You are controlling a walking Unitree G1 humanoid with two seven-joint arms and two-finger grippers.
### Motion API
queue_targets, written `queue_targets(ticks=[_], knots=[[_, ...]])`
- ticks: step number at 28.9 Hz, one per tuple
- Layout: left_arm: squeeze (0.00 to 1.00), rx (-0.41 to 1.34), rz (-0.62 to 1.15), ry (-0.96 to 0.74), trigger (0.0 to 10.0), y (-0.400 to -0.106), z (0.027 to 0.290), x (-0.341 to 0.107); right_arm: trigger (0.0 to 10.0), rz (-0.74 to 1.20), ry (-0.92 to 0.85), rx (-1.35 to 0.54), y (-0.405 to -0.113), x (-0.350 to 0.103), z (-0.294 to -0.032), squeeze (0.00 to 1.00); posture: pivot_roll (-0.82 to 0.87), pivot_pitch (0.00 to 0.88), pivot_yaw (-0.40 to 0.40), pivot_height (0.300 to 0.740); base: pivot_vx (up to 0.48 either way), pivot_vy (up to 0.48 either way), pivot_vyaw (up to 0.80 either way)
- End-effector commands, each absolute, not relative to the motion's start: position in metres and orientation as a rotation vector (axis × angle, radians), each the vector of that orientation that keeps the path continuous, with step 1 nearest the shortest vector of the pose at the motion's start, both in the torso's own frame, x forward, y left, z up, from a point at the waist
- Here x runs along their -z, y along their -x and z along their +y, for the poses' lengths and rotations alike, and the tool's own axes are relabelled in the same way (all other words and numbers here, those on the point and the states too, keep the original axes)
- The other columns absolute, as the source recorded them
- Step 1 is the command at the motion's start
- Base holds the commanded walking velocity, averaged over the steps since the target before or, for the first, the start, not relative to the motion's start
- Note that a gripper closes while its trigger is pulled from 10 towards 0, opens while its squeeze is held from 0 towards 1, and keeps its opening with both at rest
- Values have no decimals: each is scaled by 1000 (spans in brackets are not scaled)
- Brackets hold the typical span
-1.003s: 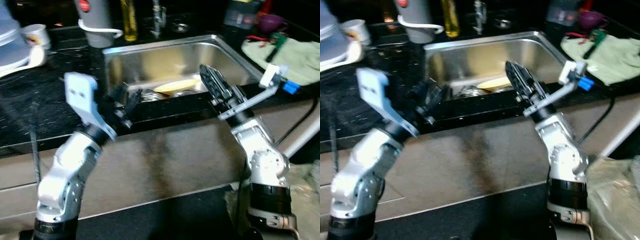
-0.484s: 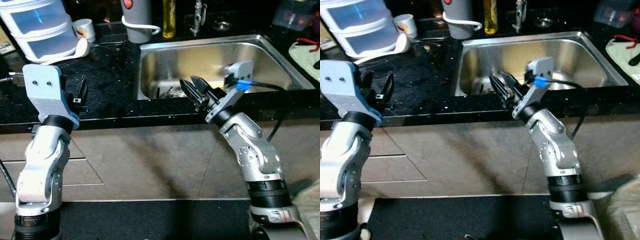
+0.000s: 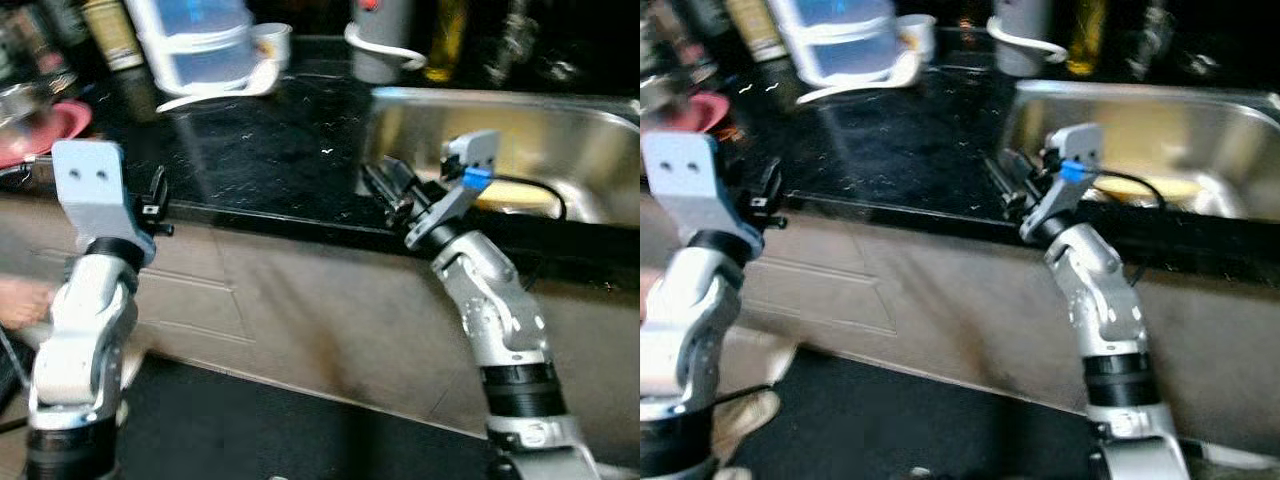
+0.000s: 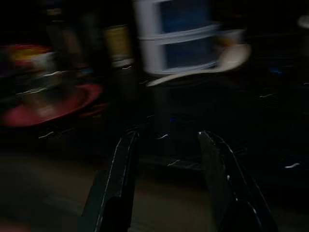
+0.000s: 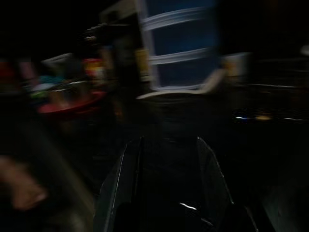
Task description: Kitchen organization
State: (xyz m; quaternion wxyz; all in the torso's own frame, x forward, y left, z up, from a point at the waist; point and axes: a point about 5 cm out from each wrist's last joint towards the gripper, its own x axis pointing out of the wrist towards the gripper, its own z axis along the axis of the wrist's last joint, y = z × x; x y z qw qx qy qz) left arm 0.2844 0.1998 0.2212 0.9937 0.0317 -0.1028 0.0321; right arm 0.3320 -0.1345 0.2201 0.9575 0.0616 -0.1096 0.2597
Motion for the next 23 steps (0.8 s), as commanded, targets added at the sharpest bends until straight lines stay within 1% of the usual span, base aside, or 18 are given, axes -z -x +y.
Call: queue_targets(ticks=[1, 8, 23], knots=[[0, -41, -194, -56, 10000, -286, 195, -218, 10000, -223, -112, -527, -332, -218, -134, 0, -29, 2, 28, 732, 0, 0, 775], [0, 33, -179, -59, 10000, -285, 184, -214, 10000, -222, -86, -532, -333, -217, -133, 0, -32, 0, 30, 732, 0, 0, 775], [0, 71, -152, -56, 10000, -284, 179, -208, 10000, -220, -77, -525, -334, -215, -133, 0, -32, 0, 25, 732, 0, 0, 768]])
